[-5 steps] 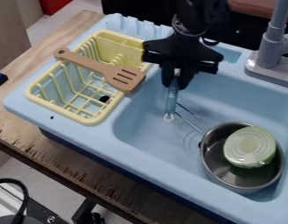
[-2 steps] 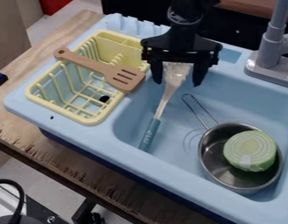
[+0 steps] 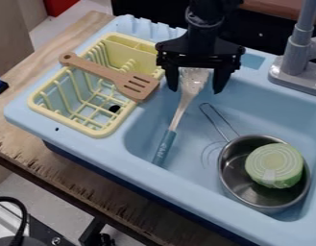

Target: Moved the blue wooden spatula to the left side of the sink

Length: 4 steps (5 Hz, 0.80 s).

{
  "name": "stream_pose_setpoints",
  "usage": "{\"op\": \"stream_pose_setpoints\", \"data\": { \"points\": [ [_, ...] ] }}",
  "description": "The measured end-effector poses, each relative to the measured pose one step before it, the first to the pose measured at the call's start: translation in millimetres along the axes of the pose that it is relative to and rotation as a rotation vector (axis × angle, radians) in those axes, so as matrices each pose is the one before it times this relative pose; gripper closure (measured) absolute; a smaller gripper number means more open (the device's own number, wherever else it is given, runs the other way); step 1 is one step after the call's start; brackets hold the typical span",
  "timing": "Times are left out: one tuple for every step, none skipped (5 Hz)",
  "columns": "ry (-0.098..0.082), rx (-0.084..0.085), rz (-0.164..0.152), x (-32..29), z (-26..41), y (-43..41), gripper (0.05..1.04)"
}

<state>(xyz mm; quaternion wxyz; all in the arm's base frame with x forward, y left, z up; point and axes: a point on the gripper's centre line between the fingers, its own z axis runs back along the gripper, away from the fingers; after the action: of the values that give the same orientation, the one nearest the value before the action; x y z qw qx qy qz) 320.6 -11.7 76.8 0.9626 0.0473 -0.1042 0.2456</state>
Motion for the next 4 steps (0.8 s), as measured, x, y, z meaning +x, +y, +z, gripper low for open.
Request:
{"op": "stream_pose_setpoints", "data": {
  "points": [
    [0.0217,0.0347,0.0237,-6.62,1.49,1.2,0.087],
    [-0.0046,0.0429,0.0242,-6.21,7.53,-2.41,0.087],
    [-0.0086,-0.0056,0.0209,-4.85,12.05,-2.7,0.087],
    [0.0247,-0.0445,0.024,-9.29,5.07,-10.35,0.087]
  ]
}}
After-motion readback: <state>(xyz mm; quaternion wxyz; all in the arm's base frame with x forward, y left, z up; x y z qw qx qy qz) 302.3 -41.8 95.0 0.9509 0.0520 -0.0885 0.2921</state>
